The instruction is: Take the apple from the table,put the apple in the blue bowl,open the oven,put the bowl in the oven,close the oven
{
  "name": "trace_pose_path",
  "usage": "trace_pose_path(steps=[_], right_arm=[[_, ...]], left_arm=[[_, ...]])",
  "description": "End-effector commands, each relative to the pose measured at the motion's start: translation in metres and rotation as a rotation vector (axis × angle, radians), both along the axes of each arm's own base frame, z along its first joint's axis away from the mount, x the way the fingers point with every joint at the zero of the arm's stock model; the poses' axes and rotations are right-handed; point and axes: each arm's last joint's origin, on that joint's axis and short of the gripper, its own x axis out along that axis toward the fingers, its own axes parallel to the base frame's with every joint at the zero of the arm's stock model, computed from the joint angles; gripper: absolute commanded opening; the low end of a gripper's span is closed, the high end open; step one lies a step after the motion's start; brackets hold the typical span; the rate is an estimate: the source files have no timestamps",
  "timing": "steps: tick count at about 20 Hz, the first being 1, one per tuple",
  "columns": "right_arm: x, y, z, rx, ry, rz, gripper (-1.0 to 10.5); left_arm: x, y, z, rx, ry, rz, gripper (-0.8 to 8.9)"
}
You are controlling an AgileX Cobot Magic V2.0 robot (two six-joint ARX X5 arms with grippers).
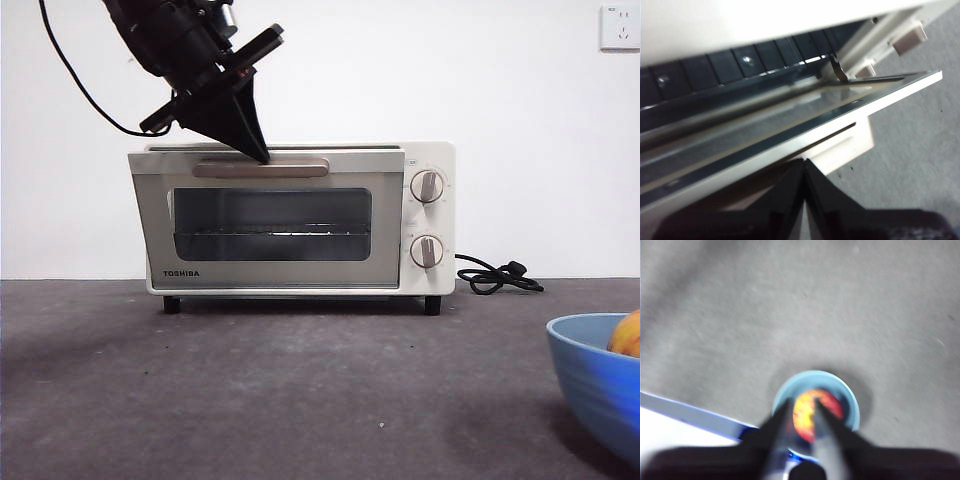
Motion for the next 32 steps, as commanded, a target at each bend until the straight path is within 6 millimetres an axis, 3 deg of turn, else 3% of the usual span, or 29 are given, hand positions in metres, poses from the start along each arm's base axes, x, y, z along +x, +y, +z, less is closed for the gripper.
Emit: trace_pose_path(steps=[1,8,16,21,32], right_arm=[[-0.002,-0.002,0.000,-0.007,0.001,-0.015,-0.1],[-0.003,-0.002,-0.001,-0.013,0.009,-0.016,-0.1],[-0.003,-0.003,-0.001,-0.023,0.005,-0.016,-0.1],[-0.003,-0.003,-0.001,-0.025,0.005,-0.013,-0.1],[-0.003,-0.003,-0.001,-0.028,0.008,-0.012,-0.1]], left_arm=[[0.002,-0.005,-0.037,0.120,0.095,0.011,-0.06],[-0.008,-0.018,-0.043,0.175,0.085,0.009,-0.07],[-0.028,-0.014,-0.079,0.127,0.102,0.064,-0.07],[-0.035,-0.013,-0.079,0.129,0.115,0.051,-0.07],[-0.050,-0.032,-0.082,0.209,0.108,-0.025,-0.07]])
